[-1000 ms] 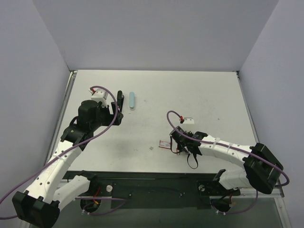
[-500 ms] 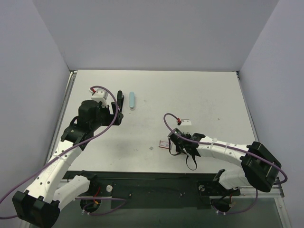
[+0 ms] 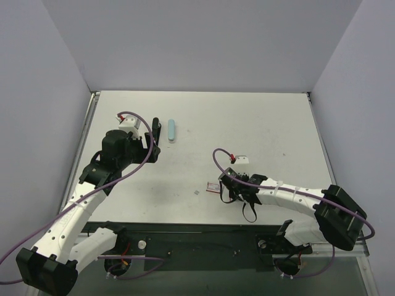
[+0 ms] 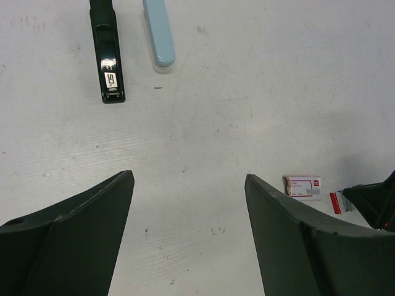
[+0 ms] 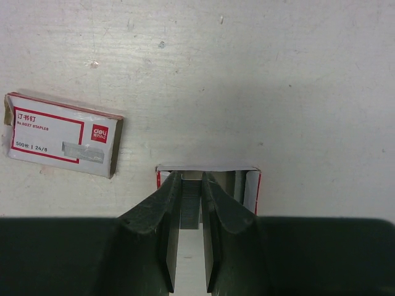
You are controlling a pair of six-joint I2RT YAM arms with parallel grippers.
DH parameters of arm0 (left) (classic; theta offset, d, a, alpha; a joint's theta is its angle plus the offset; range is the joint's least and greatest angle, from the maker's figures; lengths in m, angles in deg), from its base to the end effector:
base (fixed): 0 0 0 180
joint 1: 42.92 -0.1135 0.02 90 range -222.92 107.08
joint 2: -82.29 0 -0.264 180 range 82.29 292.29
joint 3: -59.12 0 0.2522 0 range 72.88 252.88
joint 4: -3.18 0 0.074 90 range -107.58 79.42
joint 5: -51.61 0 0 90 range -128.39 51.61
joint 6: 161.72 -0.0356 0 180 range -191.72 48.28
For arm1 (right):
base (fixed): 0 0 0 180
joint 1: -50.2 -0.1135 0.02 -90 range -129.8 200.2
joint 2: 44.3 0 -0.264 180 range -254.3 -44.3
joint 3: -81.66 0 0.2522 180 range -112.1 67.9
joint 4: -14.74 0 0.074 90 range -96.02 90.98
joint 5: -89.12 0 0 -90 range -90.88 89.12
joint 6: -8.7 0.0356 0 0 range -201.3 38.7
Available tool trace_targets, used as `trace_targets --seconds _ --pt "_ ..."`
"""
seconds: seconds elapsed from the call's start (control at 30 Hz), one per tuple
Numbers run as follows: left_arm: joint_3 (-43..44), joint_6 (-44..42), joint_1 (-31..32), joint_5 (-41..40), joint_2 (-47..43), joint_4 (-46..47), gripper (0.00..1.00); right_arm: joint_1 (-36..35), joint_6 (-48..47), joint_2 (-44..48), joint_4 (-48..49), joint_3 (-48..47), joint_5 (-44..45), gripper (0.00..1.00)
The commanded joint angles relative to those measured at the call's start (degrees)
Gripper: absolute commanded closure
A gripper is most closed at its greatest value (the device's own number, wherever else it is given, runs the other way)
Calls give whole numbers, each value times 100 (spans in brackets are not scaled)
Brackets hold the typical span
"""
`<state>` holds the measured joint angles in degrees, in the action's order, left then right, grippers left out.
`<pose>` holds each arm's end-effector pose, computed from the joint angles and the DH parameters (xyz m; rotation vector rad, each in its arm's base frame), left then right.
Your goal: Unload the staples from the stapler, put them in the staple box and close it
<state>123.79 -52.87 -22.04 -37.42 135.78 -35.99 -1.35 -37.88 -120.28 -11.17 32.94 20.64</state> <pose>0.1933 -0.0744 0.3232 0.0476 2.0887 -0.4433 0.1622 0.1833 0.1684 -0.0189 2.4306 0.2838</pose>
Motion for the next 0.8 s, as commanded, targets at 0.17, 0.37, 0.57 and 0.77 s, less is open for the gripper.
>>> trace_targets --seconds 0.17,0.37,0.57,0.77 --pt "76 4 -14 96 -6 308 16 -74 -44 181 -95 103 274 92" --pt "76 4 -14 87 -6 308 16 -101 -70 75 -43 86 265 92" --pt "85 4 -14 96 -15 309 17 -110 -79 -4 19 95 265 92" --pt "76 4 -14 96 -6 317 17 -110 -62 -22 10 103 256 91"
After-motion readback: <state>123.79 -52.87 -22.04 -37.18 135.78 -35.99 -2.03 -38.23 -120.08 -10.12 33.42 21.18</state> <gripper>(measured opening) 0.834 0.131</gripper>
